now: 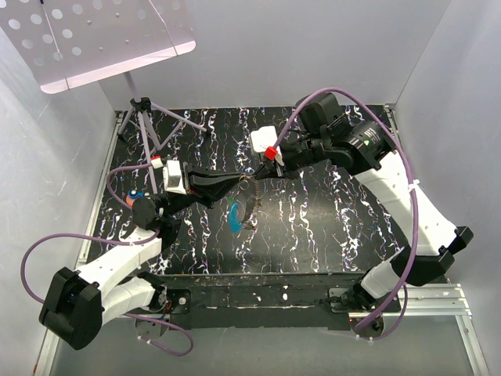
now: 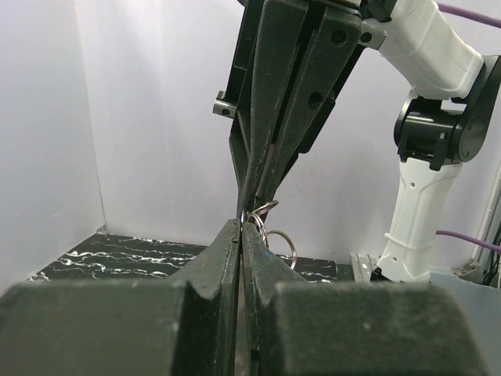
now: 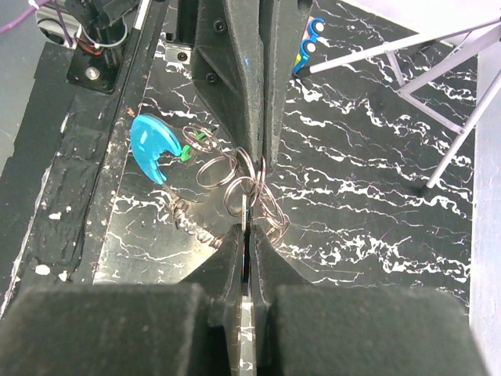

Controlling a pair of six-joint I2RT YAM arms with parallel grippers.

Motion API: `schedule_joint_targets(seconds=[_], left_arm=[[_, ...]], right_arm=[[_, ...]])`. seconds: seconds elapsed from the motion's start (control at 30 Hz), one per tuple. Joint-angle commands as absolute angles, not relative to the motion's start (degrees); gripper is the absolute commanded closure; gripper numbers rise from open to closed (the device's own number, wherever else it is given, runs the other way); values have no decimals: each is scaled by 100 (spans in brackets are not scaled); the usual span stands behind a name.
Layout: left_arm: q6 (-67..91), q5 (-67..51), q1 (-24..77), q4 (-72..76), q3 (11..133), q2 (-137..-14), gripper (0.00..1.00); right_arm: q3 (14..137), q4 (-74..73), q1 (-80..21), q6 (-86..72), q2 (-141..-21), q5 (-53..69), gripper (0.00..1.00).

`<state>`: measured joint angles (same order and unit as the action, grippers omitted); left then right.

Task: Put the keys on the keyring
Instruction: Adjust the key on the keyring.

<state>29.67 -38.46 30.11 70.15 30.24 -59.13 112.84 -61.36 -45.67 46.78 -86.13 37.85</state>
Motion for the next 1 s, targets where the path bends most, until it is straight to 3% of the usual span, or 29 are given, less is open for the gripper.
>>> schedule_joint_targets(seconds=[0.0,0.6,0.97], left_arm=[[2778,-3630,2988,6891,3085,-5713,100],[3383,-2830,2953,6838,3024,-5651,100],[3858,-2470,2953,7338,2778,-5801,100]], right_arm=[[11680,-6547,-4693,4790,-8762,3560,99],[12629,-7909,-5115,5159,-9545,2479,99],[12727,-8279,-5256,5229,-9782,2513,97]])
